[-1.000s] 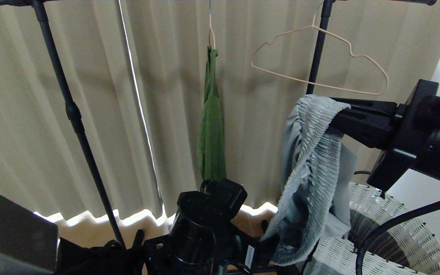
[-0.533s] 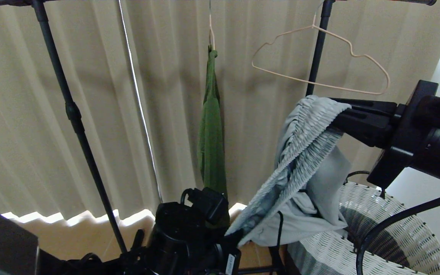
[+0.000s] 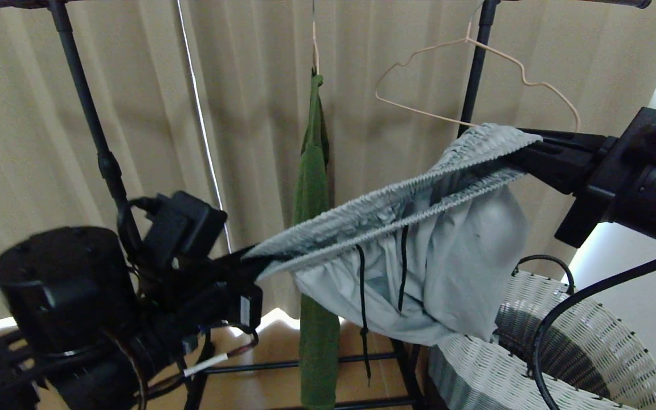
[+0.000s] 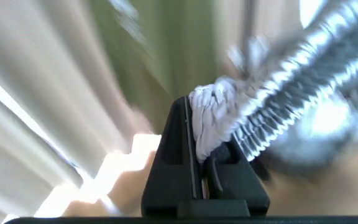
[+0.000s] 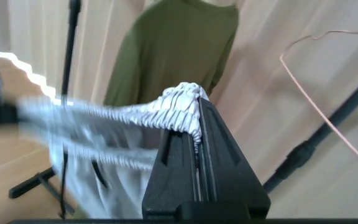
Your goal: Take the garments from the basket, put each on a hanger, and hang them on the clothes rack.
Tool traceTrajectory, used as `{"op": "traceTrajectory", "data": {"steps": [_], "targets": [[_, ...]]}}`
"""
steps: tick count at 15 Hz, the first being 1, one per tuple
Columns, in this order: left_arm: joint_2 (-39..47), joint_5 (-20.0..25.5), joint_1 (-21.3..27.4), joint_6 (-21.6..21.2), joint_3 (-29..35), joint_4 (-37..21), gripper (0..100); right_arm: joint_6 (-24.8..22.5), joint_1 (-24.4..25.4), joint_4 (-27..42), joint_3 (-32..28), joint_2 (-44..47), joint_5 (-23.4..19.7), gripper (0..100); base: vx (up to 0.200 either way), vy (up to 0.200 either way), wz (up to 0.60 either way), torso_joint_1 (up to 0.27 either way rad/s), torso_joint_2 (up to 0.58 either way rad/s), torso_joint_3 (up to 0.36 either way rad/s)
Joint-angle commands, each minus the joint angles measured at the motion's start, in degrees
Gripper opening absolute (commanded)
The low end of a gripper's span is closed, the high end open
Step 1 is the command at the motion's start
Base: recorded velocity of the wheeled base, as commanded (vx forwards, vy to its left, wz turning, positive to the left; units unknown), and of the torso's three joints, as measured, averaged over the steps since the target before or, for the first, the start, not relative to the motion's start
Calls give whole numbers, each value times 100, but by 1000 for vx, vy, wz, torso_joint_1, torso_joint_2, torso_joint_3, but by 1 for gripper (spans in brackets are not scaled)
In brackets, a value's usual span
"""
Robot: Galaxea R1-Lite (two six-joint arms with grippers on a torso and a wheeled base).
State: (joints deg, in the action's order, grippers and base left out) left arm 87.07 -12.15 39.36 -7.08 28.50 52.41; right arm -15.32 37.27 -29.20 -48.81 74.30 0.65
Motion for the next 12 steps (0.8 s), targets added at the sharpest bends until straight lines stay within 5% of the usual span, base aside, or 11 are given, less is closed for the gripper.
{"op": "traceTrajectory", "data": {"steps": [1, 7, 10, 12], "targets": [[-1007, 20, -500, -92, 1043, -811, 0, 56, -53, -280, -14, 5, -3, 0, 0, 0, 0, 0, 0, 0], [-1464, 29, -544, -74, 3346, -2103, 0, 425, -70, -701, -735, 41, -38, 0, 0, 0, 0, 0, 0, 0], [-1438, 46, -526, -74, 3583, -2103, 0, 451, -70, -701, -999, 41, -56, 0, 0, 0, 0, 0, 0, 0], [-1429, 38, -509, -100, 3162, -2226, 0, 451, -70, -675, -814, 32, -38, 0, 0, 0, 0, 0, 0, 0]]}}
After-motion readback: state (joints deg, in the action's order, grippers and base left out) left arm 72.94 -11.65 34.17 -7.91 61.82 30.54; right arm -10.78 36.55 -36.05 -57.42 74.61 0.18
